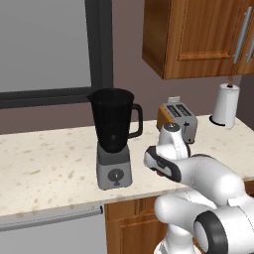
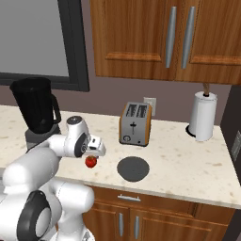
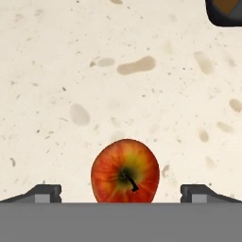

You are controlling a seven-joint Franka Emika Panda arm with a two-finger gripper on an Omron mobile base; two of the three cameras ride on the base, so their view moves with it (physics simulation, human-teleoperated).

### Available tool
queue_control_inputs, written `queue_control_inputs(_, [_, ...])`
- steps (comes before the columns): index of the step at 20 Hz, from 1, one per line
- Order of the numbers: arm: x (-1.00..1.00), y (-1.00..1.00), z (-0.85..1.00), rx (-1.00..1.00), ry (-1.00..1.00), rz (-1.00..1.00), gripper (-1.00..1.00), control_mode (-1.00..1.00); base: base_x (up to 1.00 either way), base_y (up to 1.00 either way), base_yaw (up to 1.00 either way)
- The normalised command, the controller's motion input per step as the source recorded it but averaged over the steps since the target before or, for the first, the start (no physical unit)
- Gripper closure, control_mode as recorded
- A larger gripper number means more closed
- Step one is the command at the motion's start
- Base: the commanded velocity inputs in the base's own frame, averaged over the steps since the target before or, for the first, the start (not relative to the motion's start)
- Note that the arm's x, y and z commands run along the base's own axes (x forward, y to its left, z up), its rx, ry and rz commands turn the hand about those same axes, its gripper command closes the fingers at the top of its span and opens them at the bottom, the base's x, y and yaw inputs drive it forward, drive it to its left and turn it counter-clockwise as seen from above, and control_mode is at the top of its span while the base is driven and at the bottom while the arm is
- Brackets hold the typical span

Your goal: Open the blender lid, put the apple in the blender, close the lid, and start the blender.

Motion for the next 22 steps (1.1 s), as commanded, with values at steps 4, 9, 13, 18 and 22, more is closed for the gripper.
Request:
queue_control_inputs(4, [0.0,-0.01,-0.37,0.0,0.0,0.0,-1.0,-1.0,0.0,0.0,0.0])
queue_control_inputs(9, [0.0,0.0,-0.57,0.0,0.0,0.01,-1.0,-1.0,0.0,0.0,0.0])
queue_control_inputs(13, [-0.01,0.0,-0.5,0.0,0.0,0.0,-1.0,-1.0,0.0,0.0,0.0])
queue_control_inputs(18, [-0.09,0.0,-0.39,0.0,0.0,0.0,-1.0,-1.0,0.0,0.0,0.0])
queue_control_inputs(22, [-0.16,0.0,-0.46,0.0,0.0,0.0,1.0,-1.0,0.0,0.0,0.0])
